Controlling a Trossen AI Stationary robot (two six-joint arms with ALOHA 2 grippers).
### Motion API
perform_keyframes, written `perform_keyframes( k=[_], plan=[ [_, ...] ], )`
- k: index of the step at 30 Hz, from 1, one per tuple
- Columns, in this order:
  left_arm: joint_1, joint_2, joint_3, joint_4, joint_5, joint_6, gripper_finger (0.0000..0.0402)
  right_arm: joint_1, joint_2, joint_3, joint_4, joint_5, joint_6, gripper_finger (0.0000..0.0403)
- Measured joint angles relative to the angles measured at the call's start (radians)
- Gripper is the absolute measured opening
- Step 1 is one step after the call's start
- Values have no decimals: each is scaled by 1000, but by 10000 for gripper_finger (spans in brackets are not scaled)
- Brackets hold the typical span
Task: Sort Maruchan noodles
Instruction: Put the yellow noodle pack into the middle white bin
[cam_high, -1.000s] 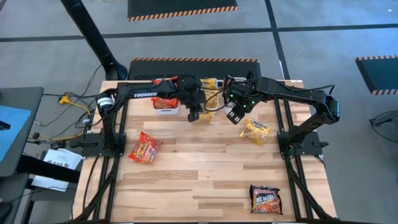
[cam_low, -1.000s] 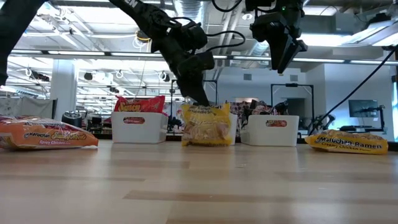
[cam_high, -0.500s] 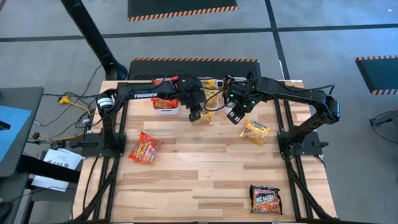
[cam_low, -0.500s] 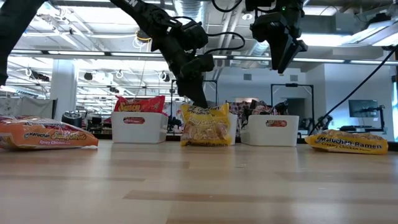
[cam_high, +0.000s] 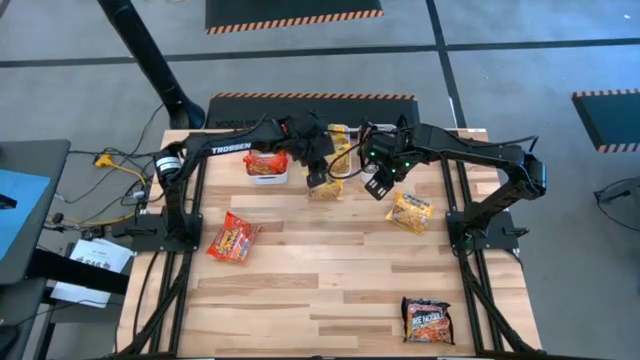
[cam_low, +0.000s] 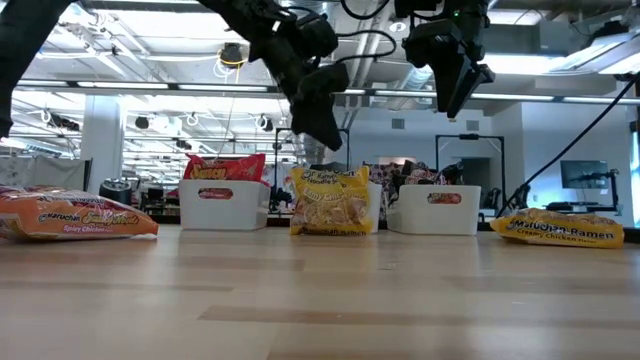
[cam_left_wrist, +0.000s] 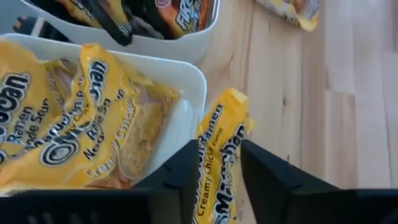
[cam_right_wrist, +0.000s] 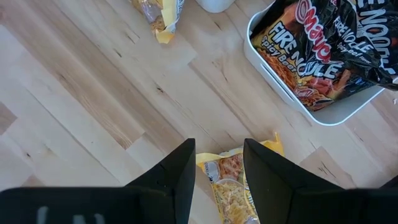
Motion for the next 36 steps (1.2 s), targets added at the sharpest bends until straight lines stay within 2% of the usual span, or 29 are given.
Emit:
perform_keyframes(
  k=[6,10,17,23,28,36],
  plan=[
    [-3,1,-1,-62,18,0,159,1,0,0,0,0,0,159],
    [-17,1,-1,-61,-18,1,179,0,0,0,0,0,0,159],
    [-58,25,-4,-61,-105,48,183,0,0,0,4,0,0,159],
    [-87,60,-15,-29,-238,82,183,0,0,0,3,0,8,159],
    [-88,72,-18,-59,-194,69,183,1,0,0,3,0,8,159],
    [-90,72,-31,-61,-216,67,178,6,0,0,4,0,9,159]
  ],
)
